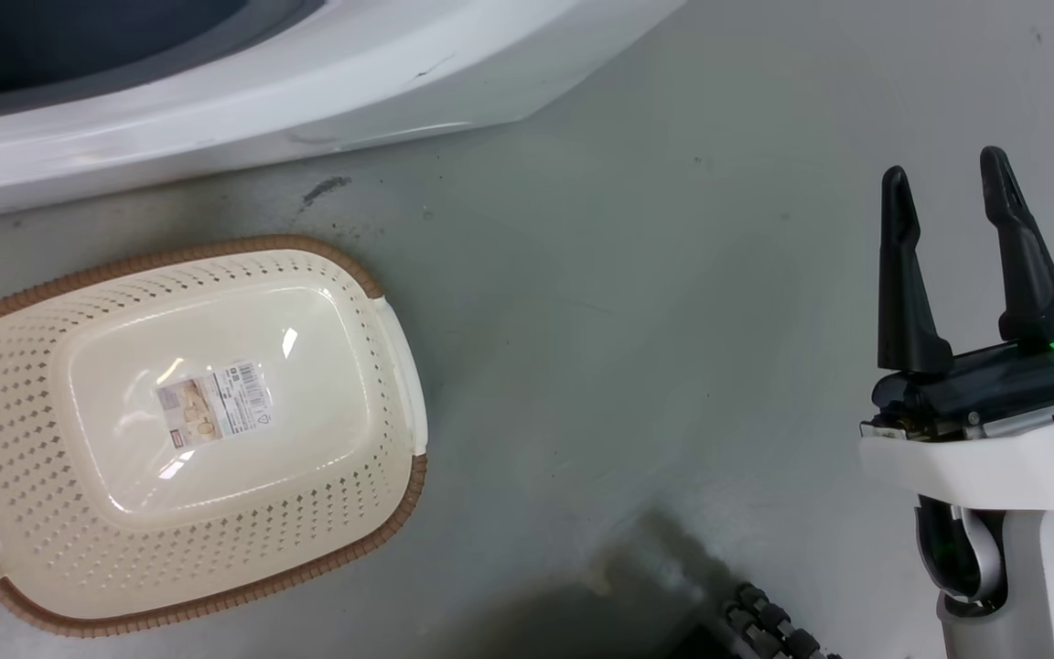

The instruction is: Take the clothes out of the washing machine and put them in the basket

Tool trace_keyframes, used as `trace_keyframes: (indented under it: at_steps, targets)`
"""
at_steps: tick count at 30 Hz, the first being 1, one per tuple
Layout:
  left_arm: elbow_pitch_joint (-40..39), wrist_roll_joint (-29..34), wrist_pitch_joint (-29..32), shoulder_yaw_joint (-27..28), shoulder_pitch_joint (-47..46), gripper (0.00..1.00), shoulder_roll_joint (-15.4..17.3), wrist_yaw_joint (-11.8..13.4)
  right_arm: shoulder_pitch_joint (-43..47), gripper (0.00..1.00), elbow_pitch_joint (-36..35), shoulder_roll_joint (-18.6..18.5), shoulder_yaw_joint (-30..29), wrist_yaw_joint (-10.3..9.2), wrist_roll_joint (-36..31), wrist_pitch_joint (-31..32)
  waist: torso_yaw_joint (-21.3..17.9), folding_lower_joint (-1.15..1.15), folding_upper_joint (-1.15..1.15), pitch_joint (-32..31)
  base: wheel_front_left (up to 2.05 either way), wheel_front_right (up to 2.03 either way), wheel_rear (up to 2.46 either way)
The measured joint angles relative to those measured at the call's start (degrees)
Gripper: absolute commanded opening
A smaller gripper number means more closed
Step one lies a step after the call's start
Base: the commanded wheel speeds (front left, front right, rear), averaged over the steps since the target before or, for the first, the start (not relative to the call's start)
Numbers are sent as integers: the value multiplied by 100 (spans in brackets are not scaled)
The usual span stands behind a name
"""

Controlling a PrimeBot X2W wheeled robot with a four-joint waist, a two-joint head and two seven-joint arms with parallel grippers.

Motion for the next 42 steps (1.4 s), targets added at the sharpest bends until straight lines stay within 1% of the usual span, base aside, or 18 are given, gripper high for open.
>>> trace_keyframes:
  at_steps: [7,19,27,31,35,42]
  targets:
    - [-79,-279,-682,-130,438,0,-14,0,31,100,70,1,33,0,-44,0,66,0,0,-340,0,0,0]
    - [-96,-758,-1758,-389,1536,0,-382,0,292,100,209,2,-12,0,-346,0,347,-1,0,-1140,0,0,0]
    - [-247,-993,-2631,-614,2228,0,-558,0,538,100,287,2,4,0,-500,0,568,-1,0,-1710,0,0,0]
    - [-376,-1127,-3034,-705,2519,0,-586,0,653,100,321,3,0,0,-567,0,703,-1,0,-1989,0,0,0]
    - [-552,-1209,-3304,-840,2911,0,-675,-1,773,100,350,2,2,0,-610,0,849,-2,0,-2270,0,0,0]
    - [-1144,-1291,-3533,-867,3599,0,-682,35,996,100,400,3,7,0,-702,0,1086,-1,0,-2700,0,0,0]
